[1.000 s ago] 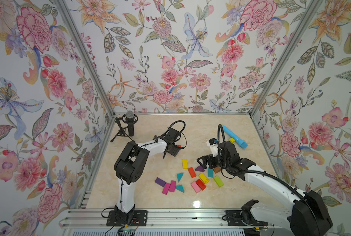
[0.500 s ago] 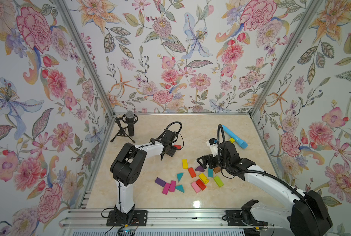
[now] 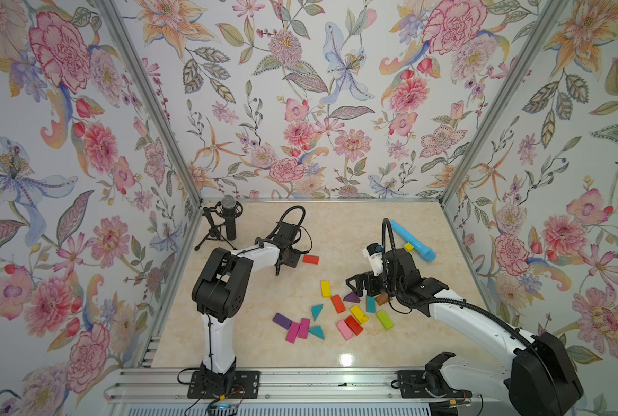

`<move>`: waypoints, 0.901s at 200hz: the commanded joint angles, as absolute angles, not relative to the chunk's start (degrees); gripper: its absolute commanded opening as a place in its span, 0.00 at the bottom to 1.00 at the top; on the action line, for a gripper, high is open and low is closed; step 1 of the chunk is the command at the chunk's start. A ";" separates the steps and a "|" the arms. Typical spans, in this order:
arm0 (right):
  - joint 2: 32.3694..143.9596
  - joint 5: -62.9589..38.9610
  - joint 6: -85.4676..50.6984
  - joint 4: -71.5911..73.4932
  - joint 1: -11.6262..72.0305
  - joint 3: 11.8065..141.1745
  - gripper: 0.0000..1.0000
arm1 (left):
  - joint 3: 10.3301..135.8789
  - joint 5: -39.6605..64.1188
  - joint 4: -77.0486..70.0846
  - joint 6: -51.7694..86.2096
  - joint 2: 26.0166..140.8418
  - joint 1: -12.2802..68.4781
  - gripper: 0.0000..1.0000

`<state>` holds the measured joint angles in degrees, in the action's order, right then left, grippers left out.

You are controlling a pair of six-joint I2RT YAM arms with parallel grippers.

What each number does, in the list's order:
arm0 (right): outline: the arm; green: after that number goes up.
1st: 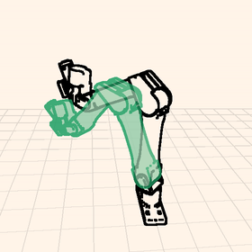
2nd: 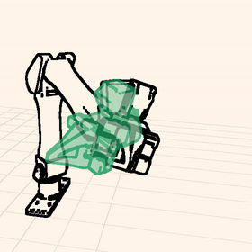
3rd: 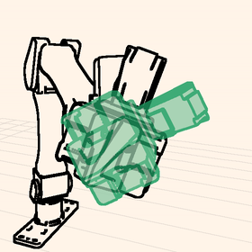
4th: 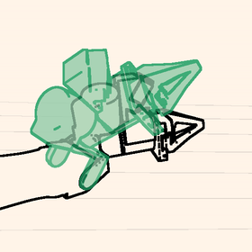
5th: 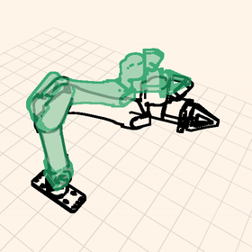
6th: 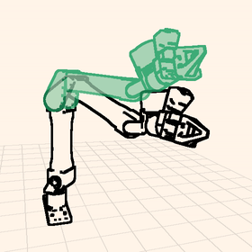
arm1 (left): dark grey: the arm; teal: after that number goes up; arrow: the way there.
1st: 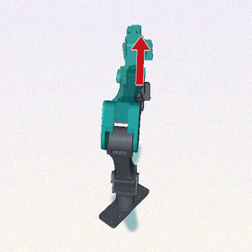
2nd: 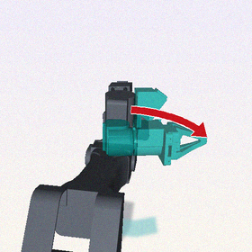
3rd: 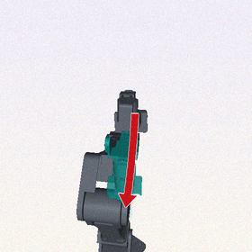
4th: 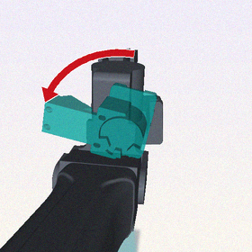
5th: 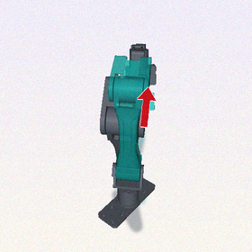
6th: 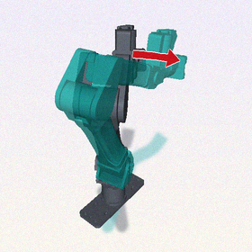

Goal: Assemble a piece of candy with building blocks
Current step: Place the building block at the center of the board.

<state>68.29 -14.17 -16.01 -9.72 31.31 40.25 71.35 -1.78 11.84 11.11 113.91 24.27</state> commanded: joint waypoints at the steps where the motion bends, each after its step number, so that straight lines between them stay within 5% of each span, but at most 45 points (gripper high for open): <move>1: 68.37 -14.45 -15.64 -10.46 31.40 41.84 1.00 | 72.92 0.00 13.68 13.69 116.84 23.72 0.59; 87: 69.00 -14.53 -15.38 -10.28 31.47 42.02 1.00 | 72.84 1.49 12.15 17.36 117.08 24.15 0.69; 180: 67.99 -14.40 -15.88 -11.73 31.81 41.85 1.00 | 71.52 -1.29 14.56 18.88 106.24 25.48 0.98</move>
